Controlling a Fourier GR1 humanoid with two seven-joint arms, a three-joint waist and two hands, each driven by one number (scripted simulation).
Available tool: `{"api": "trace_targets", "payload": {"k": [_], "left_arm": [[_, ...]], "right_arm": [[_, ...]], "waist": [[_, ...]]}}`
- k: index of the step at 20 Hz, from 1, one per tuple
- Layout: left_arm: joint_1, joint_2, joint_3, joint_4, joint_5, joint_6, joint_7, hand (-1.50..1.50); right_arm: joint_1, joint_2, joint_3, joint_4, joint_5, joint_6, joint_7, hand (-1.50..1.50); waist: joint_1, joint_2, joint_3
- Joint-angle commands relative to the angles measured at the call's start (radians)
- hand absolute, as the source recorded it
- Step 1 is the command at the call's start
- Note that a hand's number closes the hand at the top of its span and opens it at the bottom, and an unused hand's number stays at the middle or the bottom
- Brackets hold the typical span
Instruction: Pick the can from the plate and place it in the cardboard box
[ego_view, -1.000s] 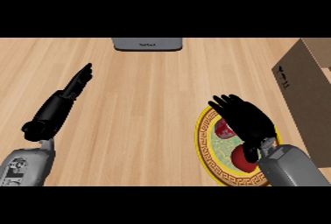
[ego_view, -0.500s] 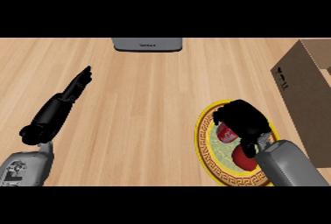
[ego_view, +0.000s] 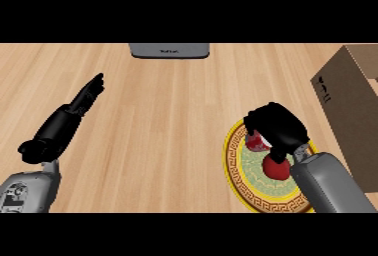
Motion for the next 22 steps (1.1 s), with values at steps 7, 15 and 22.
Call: {"api": "trace_targets", "payload": {"k": [7,15,22], "left_arm": [[-0.028,-0.030,-0.048,-0.004,-0.033,0.010,-0.012,0.00],[-0.041,-0.017,-0.015,0.030,-0.032,0.008,-0.001,0.00],[-0.006,-0.003,-0.004,0.004,-0.027,0.001,0.000,0.00]], "right_arm": [[-0.327,0.135,-0.417,0.361,-0.026,-0.142,0.474,1.50],[-0.590,0.075,-0.434,0.553,0.062,-0.266,0.517,1.50],[-0.632,0.006,-0.592,0.514,0.075,-0.442,0.762,1.50]], "waist": [[0.062,0.028,0.008],[0.017,0.010,0.006],[0.014,0.008,0.007]]}}
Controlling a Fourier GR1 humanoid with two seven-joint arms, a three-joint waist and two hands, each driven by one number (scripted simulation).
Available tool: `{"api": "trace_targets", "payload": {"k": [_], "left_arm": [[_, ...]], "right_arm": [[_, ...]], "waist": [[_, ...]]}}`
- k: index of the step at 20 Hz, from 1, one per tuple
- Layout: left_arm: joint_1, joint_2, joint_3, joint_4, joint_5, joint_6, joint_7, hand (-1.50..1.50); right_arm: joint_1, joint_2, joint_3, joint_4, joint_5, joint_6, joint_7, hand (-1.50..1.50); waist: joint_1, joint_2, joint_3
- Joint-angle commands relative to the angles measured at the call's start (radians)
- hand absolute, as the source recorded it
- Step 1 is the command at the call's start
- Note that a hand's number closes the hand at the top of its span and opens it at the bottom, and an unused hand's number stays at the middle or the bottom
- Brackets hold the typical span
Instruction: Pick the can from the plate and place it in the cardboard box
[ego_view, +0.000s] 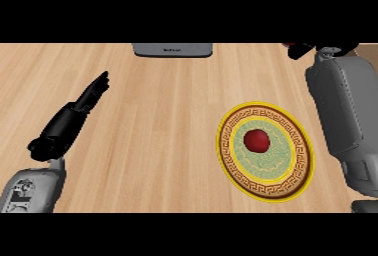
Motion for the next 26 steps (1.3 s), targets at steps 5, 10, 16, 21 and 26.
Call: {"api": "trace_targets", "payload": {"k": [5,10,16,21,26], "left_arm": [[0.065,-0.003,-0.004,-0.046,-0.006,0.000,-0.032,0.00],[0.012,-0.015,0.012,0.017,0.002,-0.001,-0.001,0.00],[0.040,-0.028,-0.007,-0.056,0.000,-0.005,0.034,0.00],[0.029,-0.003,0.012,-0.058,-0.005,-0.008,0.012,0.00],[0.040,-0.013,0.006,-0.026,-0.020,-0.002,-0.016,0.00]], "right_arm": [[-0.024,-0.155,-0.144,0.036,0.001,-0.141,0.104,1.50],[-0.029,-0.242,-0.185,0.032,-0.037,-0.063,0.122,1.50],[0.028,-0.347,-0.211,0.163,-0.070,0.025,0.028,1.50],[0.106,-0.388,-0.286,0.282,-0.160,0.164,-0.031,1.50],[0.102,-0.533,-0.321,0.405,-0.210,0.311,-0.170,1.50]], "waist": [[-0.009,-0.003,0.001],[-0.023,-0.006,0.000],[-0.015,-0.006,0.000],[-0.020,-0.006,0.001],[-0.009,0.001,0.001]]}}
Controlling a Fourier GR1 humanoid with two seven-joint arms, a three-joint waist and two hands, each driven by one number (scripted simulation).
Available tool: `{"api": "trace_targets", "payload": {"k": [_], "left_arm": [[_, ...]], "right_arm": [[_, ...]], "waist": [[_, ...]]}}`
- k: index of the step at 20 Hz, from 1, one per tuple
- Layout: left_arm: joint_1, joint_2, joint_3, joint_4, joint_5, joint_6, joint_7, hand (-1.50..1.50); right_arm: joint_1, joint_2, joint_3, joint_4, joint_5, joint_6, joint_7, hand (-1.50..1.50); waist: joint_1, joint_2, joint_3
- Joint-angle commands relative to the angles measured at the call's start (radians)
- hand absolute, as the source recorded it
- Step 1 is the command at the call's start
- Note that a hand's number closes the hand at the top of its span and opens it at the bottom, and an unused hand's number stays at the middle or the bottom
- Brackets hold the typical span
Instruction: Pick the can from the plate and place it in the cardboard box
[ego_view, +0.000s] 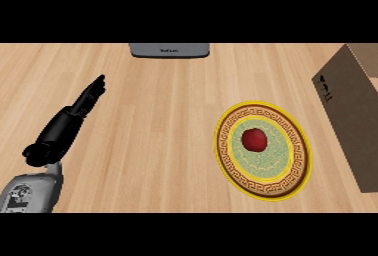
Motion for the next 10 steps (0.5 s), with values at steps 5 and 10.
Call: {"api": "trace_targets", "payload": {"k": [5,10], "left_arm": [[-0.014,-0.003,-0.008,-0.003,-0.013,-0.004,0.023,0.00],[-0.011,-0.013,-0.007,-0.001,-0.013,-0.003,-0.001,0.00]], "right_arm": [[0.083,-0.080,-0.040,0.097,-0.090,0.213,-0.109,-1.50],[0.087,-0.050,-0.060,0.097,-0.154,0.166,-0.272,-1.50]], "waist": [[-0.007,-0.002,0.000],[0.003,0.000,0.000]]}}
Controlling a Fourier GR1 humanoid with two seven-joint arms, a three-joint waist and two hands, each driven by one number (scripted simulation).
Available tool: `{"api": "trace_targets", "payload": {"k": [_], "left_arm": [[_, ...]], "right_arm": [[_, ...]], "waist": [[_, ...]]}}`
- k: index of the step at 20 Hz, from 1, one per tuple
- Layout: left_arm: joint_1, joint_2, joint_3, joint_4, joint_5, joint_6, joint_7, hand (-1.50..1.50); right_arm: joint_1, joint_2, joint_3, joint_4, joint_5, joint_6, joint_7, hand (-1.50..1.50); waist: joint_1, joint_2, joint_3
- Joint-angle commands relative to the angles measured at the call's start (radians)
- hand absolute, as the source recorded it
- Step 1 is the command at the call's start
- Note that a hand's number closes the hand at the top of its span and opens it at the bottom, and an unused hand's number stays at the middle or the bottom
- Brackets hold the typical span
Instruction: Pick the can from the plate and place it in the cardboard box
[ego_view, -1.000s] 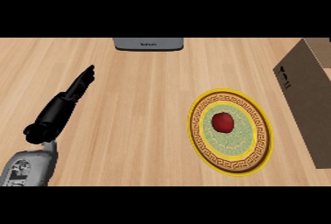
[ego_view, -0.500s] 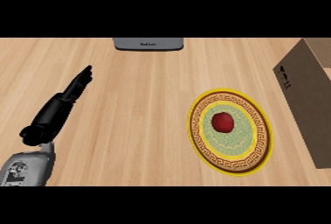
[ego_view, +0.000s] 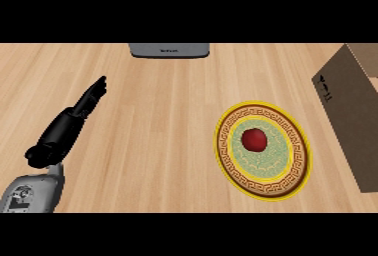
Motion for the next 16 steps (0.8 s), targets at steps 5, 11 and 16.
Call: {"api": "trace_targets", "payload": {"k": [5,11,16], "left_arm": [[-0.006,-0.013,-0.019,-0.005,-0.013,0.001,0.021,0.00],[0.005,-0.011,0.010,-0.020,0.007,0.008,0.029,0.00],[-0.017,0.003,0.009,0.032,-0.010,-0.003,-0.002,0.00]], "right_arm": [[-0.057,0.044,-0.171,-0.109,-0.198,-0.191,-0.189,-1.50],[-0.057,0.072,-0.478,-0.127,-0.466,-0.352,-0.218,-1.50],[0.075,0.016,-0.578,-0.104,-0.567,-0.351,-0.320,-1.50]], "waist": [[-0.005,-0.006,0.002],[-0.021,-0.010,0.003],[-0.018,0.000,0.001]]}}
